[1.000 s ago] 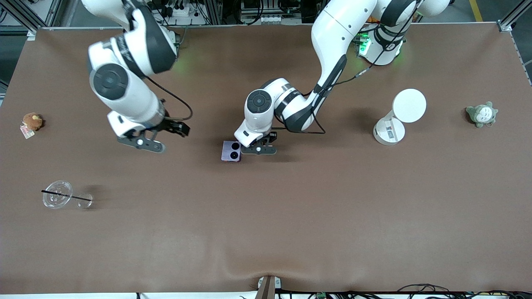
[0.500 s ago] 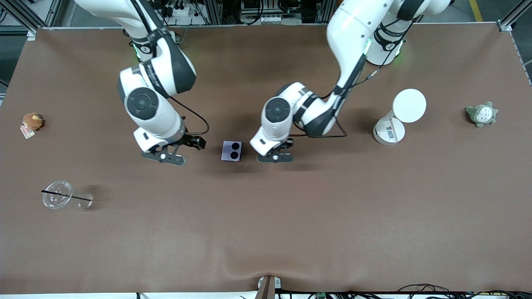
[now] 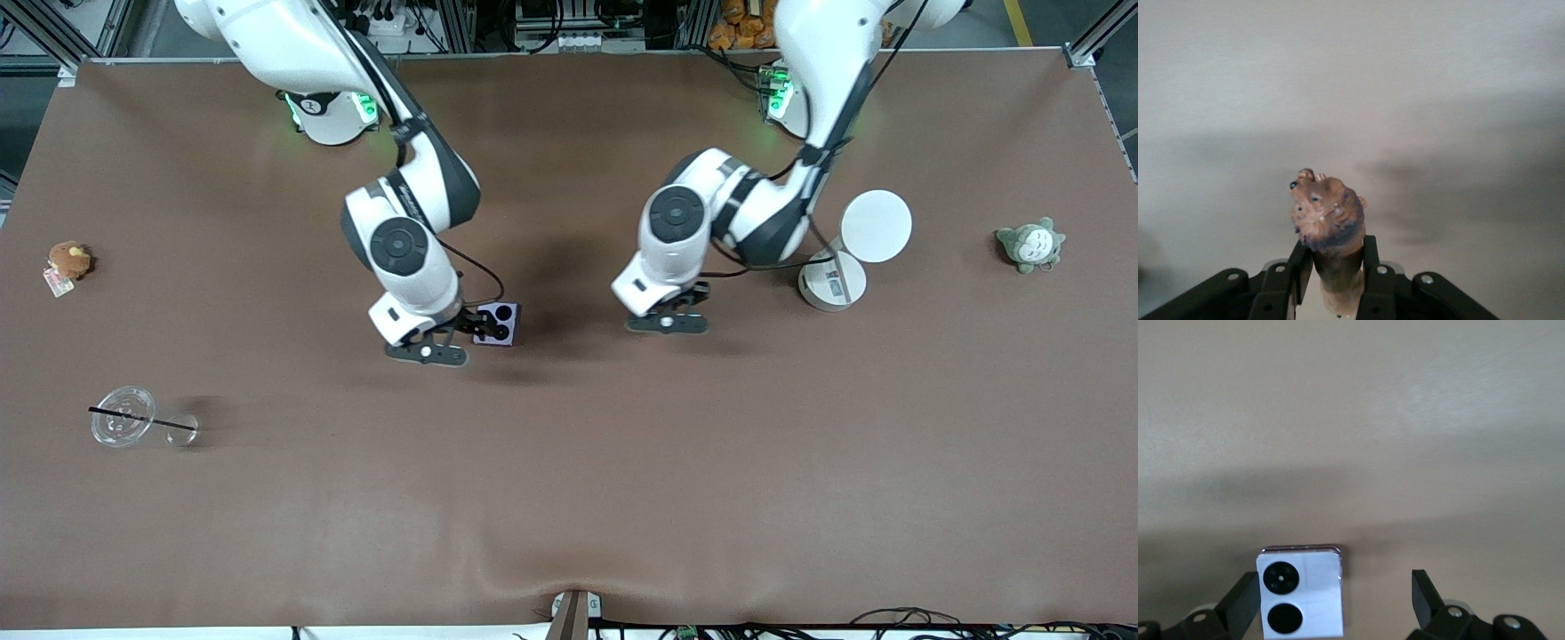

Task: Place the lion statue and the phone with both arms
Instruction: 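Carry the lion with the left gripper while the right gripper lifts the phone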

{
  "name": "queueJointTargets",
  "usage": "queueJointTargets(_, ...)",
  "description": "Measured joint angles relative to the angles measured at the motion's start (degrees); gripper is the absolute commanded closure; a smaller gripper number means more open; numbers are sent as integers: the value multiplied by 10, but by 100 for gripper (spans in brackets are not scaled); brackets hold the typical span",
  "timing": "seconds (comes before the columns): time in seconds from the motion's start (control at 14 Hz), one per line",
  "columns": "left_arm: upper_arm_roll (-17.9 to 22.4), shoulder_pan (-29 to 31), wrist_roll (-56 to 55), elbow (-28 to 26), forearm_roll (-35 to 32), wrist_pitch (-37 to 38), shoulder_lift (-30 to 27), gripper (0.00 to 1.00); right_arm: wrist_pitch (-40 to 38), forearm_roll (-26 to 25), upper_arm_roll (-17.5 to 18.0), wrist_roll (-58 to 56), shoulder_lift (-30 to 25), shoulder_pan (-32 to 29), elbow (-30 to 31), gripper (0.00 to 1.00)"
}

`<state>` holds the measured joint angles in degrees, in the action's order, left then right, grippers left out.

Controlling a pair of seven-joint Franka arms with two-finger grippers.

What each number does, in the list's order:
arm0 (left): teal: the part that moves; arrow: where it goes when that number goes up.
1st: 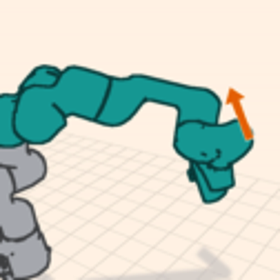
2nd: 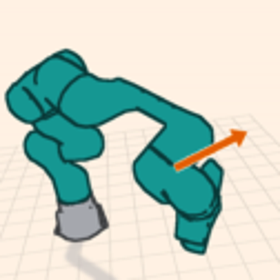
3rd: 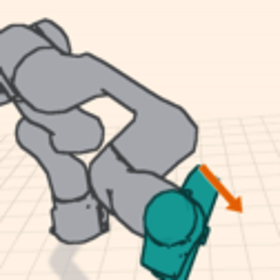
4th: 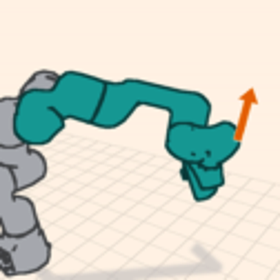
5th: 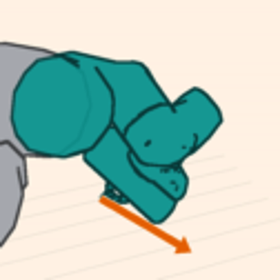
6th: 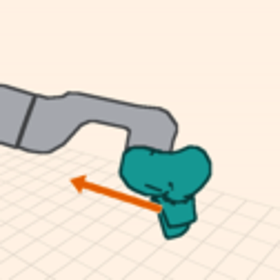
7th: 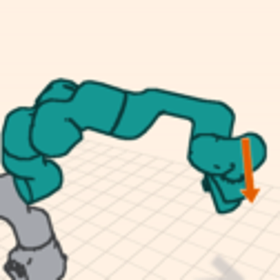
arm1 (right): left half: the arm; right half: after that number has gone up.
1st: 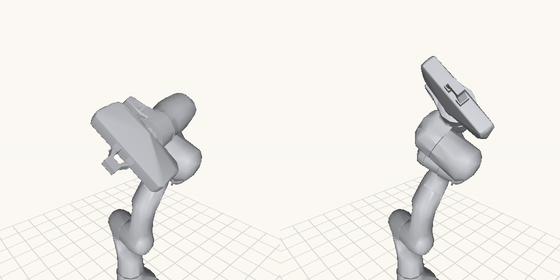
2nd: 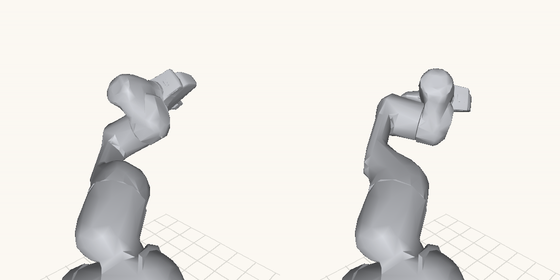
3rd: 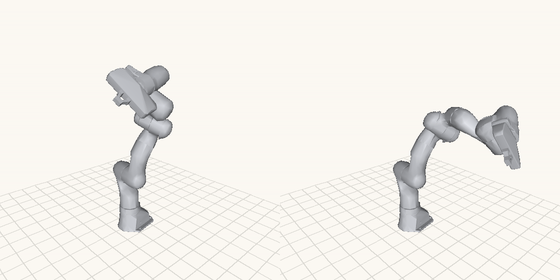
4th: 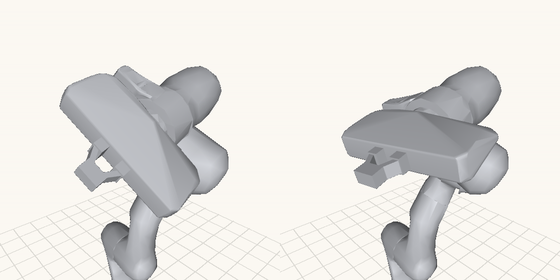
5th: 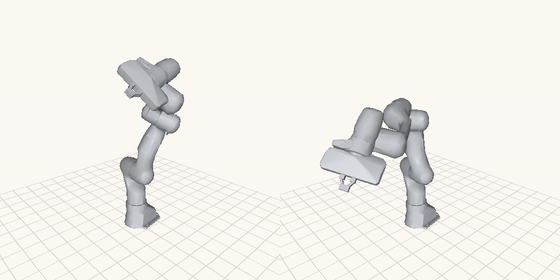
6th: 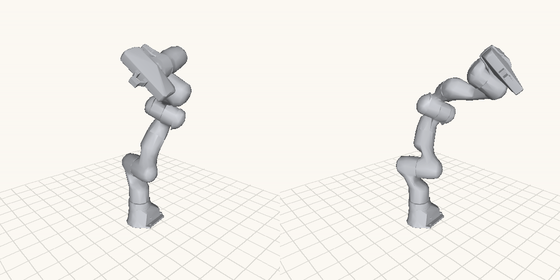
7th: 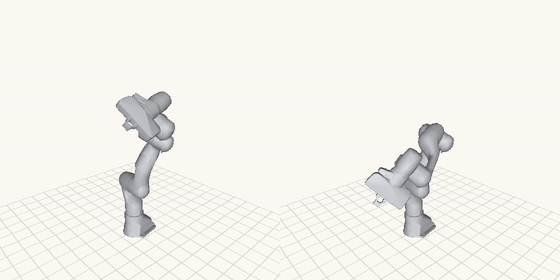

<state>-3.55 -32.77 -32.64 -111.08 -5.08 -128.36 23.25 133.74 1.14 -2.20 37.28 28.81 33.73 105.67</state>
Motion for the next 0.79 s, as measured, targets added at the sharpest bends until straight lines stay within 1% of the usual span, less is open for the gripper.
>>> queueJointTargets(0.21,0,38,50,-65,-1,-35,-35,100,26,0,0,1,25,13,-1,0)
queueJointTargets(0.5,0,71,96,-155,-2,-129,-43,100,52,0,0,-1,54,26,-3,0)
queueJointTargets(0.64,-1,104,134,-177,-2,-145,-47,100,52,0,0,0,60,33,-7,0)
queueJointTargets(0.79,-1,125,154,-185,-2,-146,-53,100,52,0,0,3,62,38,-8,0)
